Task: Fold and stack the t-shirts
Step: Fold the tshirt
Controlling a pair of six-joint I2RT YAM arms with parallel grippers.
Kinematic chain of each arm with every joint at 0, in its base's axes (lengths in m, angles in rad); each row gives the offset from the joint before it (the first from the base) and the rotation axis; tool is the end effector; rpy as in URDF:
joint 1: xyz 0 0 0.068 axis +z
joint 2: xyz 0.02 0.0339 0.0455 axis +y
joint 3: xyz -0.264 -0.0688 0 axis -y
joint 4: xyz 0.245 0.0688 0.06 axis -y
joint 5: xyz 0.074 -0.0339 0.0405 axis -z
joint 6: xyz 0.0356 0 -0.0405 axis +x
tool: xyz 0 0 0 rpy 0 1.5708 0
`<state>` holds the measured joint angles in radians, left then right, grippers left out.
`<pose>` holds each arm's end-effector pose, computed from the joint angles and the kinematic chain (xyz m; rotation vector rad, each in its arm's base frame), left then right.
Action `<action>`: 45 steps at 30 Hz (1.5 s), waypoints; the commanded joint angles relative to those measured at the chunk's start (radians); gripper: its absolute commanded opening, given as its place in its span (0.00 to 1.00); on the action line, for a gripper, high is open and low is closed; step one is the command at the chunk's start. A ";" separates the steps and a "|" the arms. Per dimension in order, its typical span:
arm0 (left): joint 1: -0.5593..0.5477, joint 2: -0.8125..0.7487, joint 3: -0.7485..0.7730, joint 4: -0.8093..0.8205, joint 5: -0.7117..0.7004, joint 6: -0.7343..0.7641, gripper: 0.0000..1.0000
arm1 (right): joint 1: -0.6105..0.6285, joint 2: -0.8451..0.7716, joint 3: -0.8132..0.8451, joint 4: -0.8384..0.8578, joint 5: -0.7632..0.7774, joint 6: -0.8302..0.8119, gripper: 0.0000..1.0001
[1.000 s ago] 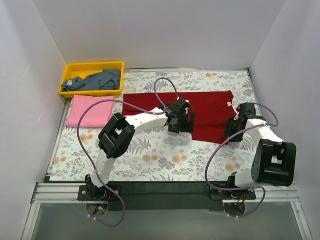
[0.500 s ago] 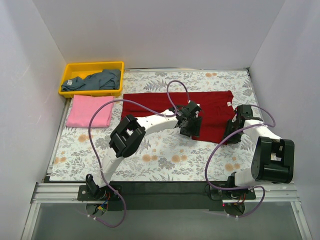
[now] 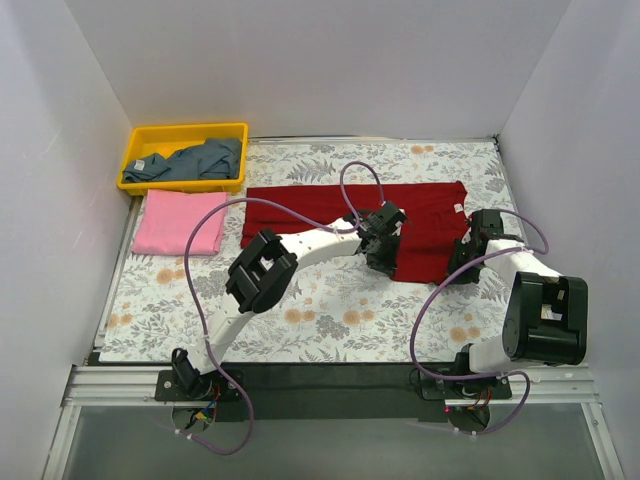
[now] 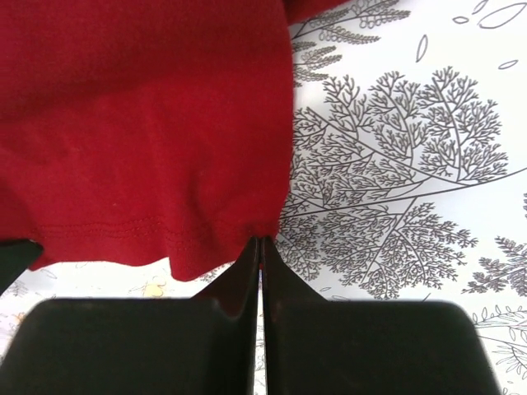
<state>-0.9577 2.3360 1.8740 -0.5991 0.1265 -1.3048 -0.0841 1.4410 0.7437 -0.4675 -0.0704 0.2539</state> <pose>0.2853 -0.4134 0.1530 -0.4596 2.9023 -0.7718 0.2547 -0.0190 0.1633 0.4412 2.7038 0.1439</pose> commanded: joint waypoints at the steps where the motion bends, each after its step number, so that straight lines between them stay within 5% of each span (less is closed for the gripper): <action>1: 0.007 -0.067 -0.065 0.002 -0.027 0.007 0.00 | 0.009 -0.028 0.055 -0.005 -0.025 0.005 0.01; 9: 0.120 -0.107 0.054 0.050 0.019 0.006 0.00 | 0.007 0.016 0.324 -0.028 -0.011 -0.002 0.01; 21: 0.270 0.022 0.205 0.297 0.104 -0.019 0.00 | 0.009 0.350 0.781 0.001 -0.086 -0.047 0.01; 29: 0.307 0.111 0.195 0.510 0.156 -0.020 0.00 | 0.007 0.475 0.862 0.075 -0.111 -0.073 0.01; 45: 0.341 0.099 0.093 0.568 0.197 -0.079 0.00 | 0.007 0.535 0.908 0.176 -0.172 -0.054 0.01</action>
<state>-0.6270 2.5080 2.0052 -0.0448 0.3195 -1.3750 -0.0761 1.9633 1.5929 -0.3698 -0.2127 0.2058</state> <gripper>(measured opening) 0.021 0.019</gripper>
